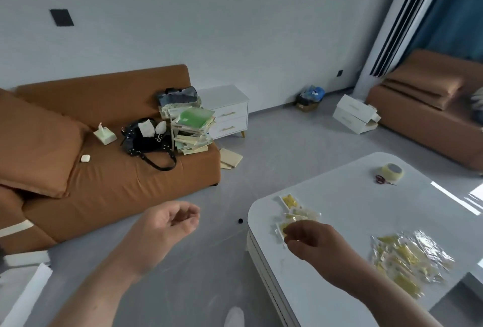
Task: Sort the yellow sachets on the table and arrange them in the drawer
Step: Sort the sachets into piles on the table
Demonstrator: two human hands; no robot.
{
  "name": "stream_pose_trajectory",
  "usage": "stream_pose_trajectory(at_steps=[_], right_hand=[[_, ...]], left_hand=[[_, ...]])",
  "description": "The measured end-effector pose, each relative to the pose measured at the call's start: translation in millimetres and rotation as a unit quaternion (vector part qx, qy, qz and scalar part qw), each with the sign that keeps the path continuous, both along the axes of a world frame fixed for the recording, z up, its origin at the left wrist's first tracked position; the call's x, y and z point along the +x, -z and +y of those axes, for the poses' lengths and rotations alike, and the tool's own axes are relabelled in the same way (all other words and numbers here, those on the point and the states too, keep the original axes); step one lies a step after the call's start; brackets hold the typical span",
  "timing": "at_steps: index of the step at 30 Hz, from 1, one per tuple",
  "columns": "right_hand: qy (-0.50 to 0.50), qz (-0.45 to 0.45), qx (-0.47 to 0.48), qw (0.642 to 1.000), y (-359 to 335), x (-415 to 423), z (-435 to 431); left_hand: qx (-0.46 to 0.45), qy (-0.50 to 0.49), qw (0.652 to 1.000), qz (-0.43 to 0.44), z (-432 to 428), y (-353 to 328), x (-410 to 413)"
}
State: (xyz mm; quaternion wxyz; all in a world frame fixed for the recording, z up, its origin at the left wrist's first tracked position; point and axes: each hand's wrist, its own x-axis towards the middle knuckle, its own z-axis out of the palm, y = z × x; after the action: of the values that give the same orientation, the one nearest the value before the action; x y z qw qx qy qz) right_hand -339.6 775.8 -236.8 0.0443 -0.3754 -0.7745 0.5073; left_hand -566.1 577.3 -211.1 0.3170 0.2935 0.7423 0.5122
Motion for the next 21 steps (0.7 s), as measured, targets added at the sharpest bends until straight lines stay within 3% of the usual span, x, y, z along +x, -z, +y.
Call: stream_pose_trajectory(at_steps=[10,14,21], right_hand=[[0.059,-0.002,-0.022,0.998,17,-114,97],[0.066,-0.014,0.015,0.998,7,-142,145],[0.139,-0.004,0.033,0.990,-14,-162,209]], left_hand=[[-0.044,0.046,0.997,0.030,117,14,-125],[-0.034,0.050,0.998,0.022,171,9,-159],[-0.047,0.150,0.988,-0.006,274,11,-191]])
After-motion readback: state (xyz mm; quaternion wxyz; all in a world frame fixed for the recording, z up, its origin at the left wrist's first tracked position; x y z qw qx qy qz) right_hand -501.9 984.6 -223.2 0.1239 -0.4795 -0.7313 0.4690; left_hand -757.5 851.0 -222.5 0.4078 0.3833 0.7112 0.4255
